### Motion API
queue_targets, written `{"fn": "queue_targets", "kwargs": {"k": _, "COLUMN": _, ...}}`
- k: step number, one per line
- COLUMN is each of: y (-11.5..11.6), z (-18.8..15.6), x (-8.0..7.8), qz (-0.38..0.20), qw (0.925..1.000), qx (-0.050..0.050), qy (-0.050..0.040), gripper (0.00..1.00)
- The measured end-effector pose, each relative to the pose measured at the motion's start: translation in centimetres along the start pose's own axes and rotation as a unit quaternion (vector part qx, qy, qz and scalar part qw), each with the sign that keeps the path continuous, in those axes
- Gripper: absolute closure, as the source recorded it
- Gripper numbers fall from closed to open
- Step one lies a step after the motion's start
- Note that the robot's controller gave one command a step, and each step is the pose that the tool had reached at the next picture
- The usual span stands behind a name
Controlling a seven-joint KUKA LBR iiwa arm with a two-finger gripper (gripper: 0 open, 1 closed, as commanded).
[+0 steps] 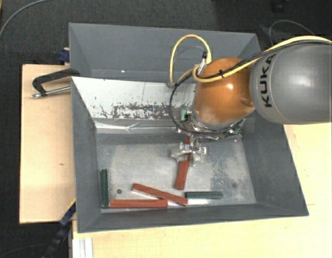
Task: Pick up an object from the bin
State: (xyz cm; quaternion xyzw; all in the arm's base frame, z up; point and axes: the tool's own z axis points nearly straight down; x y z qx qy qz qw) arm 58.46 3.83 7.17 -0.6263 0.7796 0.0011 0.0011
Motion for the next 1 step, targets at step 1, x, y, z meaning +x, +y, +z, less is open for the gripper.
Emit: {"fn": "queue_targets", "kwargs": {"k": 1, "y": 3.42, "z": -16.43, "x": -4.37, "qz": -0.149, "qw": 0.9889, "qx": 0.006, "qy": -0.0017, "gripper": 1.00}}
